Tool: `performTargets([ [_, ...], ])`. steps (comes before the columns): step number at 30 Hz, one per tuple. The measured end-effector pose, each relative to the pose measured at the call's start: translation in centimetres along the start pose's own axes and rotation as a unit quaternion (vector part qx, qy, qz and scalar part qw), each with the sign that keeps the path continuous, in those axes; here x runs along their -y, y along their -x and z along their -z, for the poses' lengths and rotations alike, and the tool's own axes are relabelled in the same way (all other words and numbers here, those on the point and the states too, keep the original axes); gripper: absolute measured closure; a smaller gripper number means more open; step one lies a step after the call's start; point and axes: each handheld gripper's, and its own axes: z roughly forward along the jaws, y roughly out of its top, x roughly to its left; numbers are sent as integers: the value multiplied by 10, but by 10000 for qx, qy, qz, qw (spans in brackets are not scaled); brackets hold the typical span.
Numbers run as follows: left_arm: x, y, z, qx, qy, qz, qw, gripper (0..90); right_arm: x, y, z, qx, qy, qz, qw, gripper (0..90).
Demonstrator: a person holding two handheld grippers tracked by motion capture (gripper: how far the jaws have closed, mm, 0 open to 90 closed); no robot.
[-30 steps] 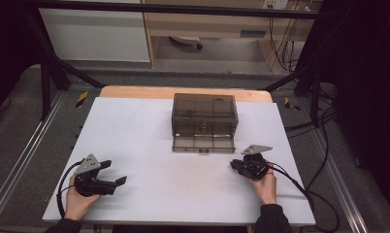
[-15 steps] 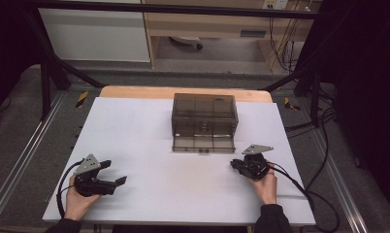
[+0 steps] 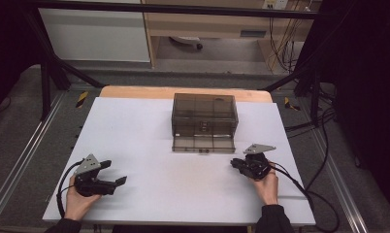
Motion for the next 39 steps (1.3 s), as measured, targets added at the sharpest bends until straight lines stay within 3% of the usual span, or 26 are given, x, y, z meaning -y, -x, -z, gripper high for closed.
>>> performTargets([
  [18,0,0,0,0,1,-1,10000,80,-10,-9,8,-154,99,58,9998,825],
  [39,0,0,-1,-5,-28,-12,10000,80,-25,-22,4,-291,227,101,9993,825],
])
